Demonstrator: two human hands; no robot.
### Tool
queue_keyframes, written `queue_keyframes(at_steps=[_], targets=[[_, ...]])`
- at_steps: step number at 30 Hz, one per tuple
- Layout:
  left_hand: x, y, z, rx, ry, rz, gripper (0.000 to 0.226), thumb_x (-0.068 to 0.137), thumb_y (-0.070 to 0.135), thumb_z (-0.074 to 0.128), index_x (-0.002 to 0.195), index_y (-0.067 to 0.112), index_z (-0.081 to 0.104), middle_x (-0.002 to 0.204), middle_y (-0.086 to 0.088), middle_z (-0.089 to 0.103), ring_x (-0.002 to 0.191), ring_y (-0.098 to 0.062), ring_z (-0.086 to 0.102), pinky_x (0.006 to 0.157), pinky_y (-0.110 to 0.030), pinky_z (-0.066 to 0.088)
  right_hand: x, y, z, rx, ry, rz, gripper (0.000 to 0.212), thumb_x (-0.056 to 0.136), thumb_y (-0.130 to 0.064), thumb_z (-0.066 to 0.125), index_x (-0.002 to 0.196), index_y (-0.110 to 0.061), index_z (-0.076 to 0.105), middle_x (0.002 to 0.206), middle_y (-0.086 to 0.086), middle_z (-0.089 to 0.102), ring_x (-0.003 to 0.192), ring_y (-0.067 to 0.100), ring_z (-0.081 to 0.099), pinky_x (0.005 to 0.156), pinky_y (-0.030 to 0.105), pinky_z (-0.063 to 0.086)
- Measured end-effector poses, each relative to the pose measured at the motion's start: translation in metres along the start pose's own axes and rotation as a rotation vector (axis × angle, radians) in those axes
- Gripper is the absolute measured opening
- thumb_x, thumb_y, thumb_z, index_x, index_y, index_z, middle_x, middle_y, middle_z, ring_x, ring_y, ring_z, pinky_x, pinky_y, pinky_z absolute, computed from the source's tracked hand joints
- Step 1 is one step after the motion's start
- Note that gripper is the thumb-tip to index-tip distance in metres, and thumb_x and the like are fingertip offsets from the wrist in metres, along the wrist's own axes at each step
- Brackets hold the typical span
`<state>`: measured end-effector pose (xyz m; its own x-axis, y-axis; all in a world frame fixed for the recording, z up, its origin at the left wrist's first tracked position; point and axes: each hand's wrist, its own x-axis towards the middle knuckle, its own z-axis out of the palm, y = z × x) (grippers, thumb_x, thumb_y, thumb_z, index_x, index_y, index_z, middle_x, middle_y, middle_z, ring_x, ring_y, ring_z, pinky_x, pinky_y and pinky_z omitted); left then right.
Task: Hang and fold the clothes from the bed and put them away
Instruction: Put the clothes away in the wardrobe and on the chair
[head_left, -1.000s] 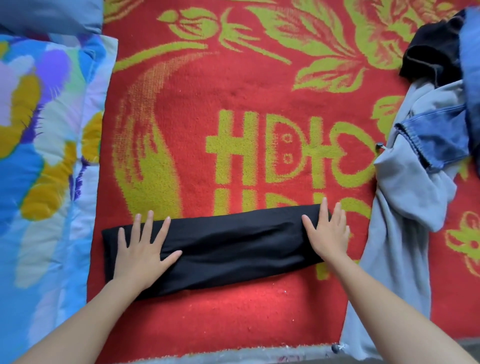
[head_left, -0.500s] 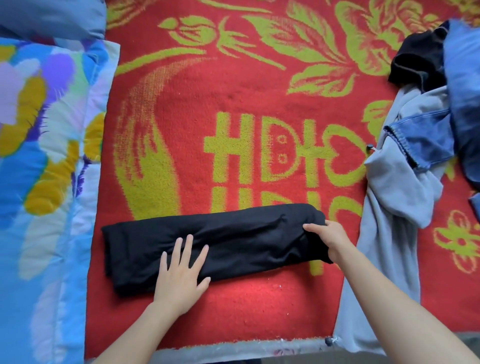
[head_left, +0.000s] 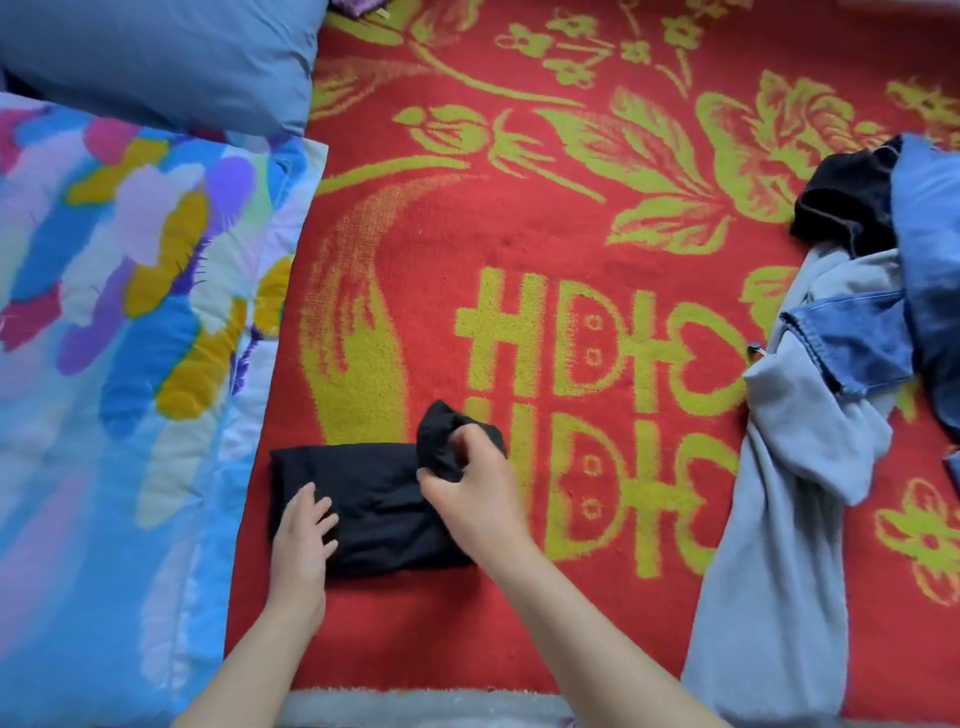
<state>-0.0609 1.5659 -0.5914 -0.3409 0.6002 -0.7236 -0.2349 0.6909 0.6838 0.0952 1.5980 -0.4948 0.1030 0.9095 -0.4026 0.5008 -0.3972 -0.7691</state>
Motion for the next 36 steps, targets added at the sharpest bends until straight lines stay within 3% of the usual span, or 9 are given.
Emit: queue_keyframes(at_steps=[4,7,9,12,17,20,24,32,36], targets=[[-0.001,0.0,-0.045,-0.486,0.131,-0.146,0.056,0.098,0.052,0.024,0.143,0.02,0.036,0.142,-0.014,0.045,0.119,-0.028,0.05,0.09,-0.035,0.04,-0.017,-0.02,0.075,0.026,-0.448,-0.036,0.053,0.082,-0.024,0.066,0.131,-0.02,0.046,0.119,0.004,0.058,0.107,0.014,0.052,0.088,0.02,0.035],[0.0,-0.007,-0.071,-0.574,0.198,-0.174,0.055,0.097,0.051,0.029,0.142,0.021,0.035,0.146,-0.013,0.04,0.129,-0.03,0.043,0.102,-0.04,0.035,-0.028,-0.001,0.084,-0.004,-0.438,-0.06,0.065,0.089,-0.028,0.058,0.146,-0.018,0.029,0.145,0.002,0.038,0.134,0.012,0.032,0.105,0.016,0.021],[-0.003,-0.018,-0.077,-0.289,0.225,-0.08,0.05,0.1,0.039,0.036,0.146,0.02,0.029,0.15,-0.009,0.034,0.136,-0.027,0.035,0.113,-0.041,0.026,-0.032,0.025,0.074,-0.13,-0.339,-0.091,0.058,0.094,-0.027,0.052,0.146,-0.018,0.029,0.148,-0.001,0.034,0.138,0.012,0.027,0.108,0.018,0.019],[-0.015,-0.036,-0.071,0.61,0.241,0.348,0.061,0.091,0.019,0.06,0.145,0.01,0.033,0.151,-0.017,0.031,0.138,-0.035,0.03,0.111,-0.048,0.026,-0.039,0.063,0.056,-0.582,-0.187,-0.243,0.059,0.086,-0.025,0.064,0.14,-0.015,0.043,0.145,0.01,0.04,0.137,0.023,0.035,0.107,0.032,0.034],[-0.024,-0.043,-0.043,1.468,-0.171,0.884,0.098,0.046,0.036,0.09,0.133,0.016,0.05,0.134,-0.026,0.05,0.12,-0.043,0.052,0.089,-0.059,0.045,-0.041,0.092,0.044,-1.009,-0.267,-0.395,0.088,0.039,-0.037,0.092,0.122,-0.024,0.064,0.128,0.016,0.059,0.117,0.031,0.057,0.084,0.044,0.054],[-0.014,-0.035,-0.041,1.622,-0.281,0.773,0.112,0.032,0.039,0.094,0.134,0.019,0.052,0.143,-0.025,0.04,0.124,-0.044,0.048,0.09,-0.061,0.044,-0.032,0.096,0.045,-1.179,-0.287,-0.454,0.094,0.039,-0.027,0.092,0.127,-0.028,0.059,0.133,0.017,0.054,0.123,0.033,0.052,0.089,0.05,0.049],[0.02,-0.046,-0.055,1.845,-0.319,0.583,0.112,0.081,0.055,0.061,0.137,0.03,-0.033,0.133,-0.006,-0.05,0.144,-0.037,-0.008,0.113,-0.054,0.012,-0.019,0.096,0.051,-1.321,-0.344,-0.513,0.094,0.043,-0.026,0.09,0.13,-0.033,0.055,0.136,0.012,0.052,0.125,0.03,0.05,0.09,0.051,0.048],[0.028,-0.041,-0.048,1.855,-0.424,0.454,0.11,0.08,0.048,0.065,0.143,0.037,-0.025,0.149,-0.004,-0.039,0.142,-0.04,-0.016,0.113,-0.056,0.009,0.009,0.102,0.053,-1.366,-0.39,-0.518,0.083,0.044,-0.027,0.091,0.122,-0.034,0.062,0.129,0.008,0.059,0.118,0.028,0.057,0.085,0.042,0.054],[0.031,-0.038,-0.048,1.899,-0.439,0.457,0.112,0.081,0.037,0.068,0.144,0.035,-0.025,0.149,-0.006,-0.038,0.142,-0.042,-0.013,0.112,-0.057,0.009,0.014,0.092,0.053,-1.301,-0.376,-0.595,0.057,0.044,-0.019,0.089,0.099,-0.024,0.075,0.11,0.011,0.069,0.1,0.028,0.067,0.06,0.027,0.054]])
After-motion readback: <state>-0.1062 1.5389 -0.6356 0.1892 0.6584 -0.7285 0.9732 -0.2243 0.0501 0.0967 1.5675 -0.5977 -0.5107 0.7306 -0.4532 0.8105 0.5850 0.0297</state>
